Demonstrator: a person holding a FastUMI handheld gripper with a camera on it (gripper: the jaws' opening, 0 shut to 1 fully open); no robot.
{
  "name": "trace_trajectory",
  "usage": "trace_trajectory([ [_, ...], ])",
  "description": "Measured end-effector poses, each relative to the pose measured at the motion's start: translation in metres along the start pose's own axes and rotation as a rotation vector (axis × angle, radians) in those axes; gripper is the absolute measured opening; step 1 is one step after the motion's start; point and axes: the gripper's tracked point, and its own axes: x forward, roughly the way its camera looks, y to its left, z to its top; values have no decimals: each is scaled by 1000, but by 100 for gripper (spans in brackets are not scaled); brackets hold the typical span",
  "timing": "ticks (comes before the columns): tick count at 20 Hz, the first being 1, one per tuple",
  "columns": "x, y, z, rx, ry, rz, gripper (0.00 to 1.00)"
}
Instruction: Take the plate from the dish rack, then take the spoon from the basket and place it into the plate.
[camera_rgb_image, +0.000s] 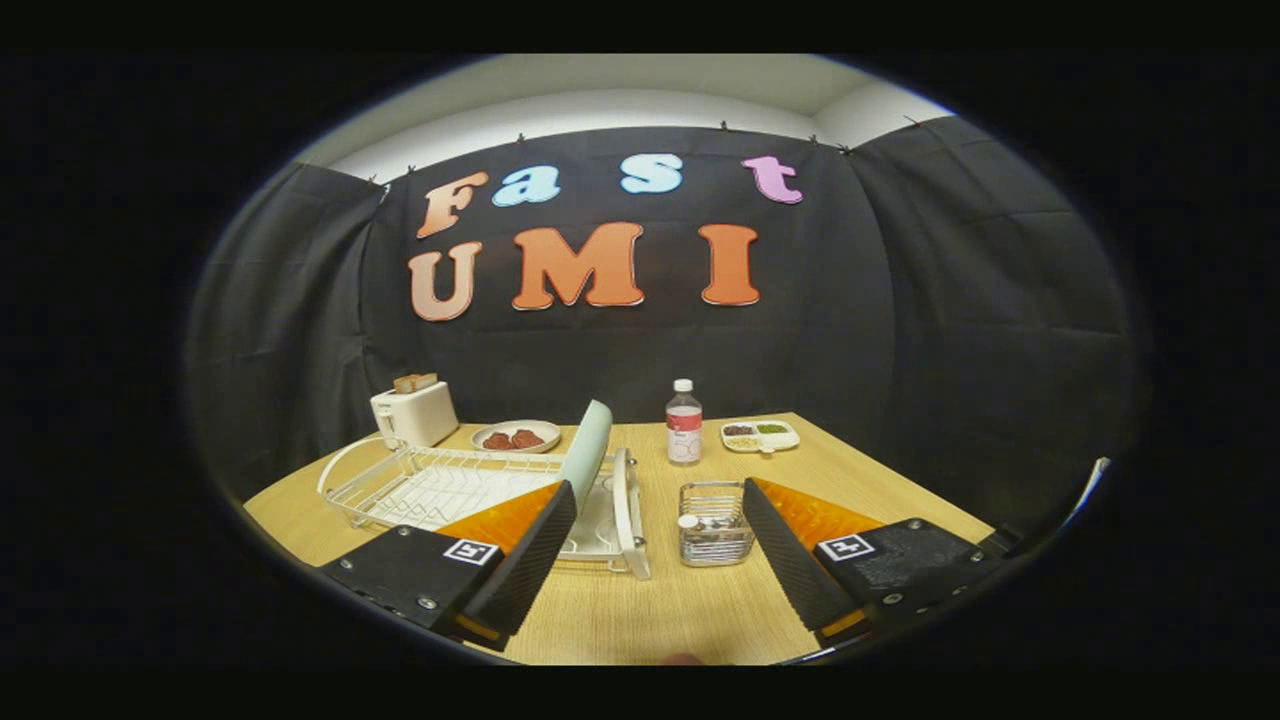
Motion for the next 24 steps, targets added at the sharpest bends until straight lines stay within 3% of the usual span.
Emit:
trace_trajectory([
  [12, 51, 58, 20, 18, 33, 69, 100],
  [24, 116, 66, -7, -52, 131, -26, 100],
])
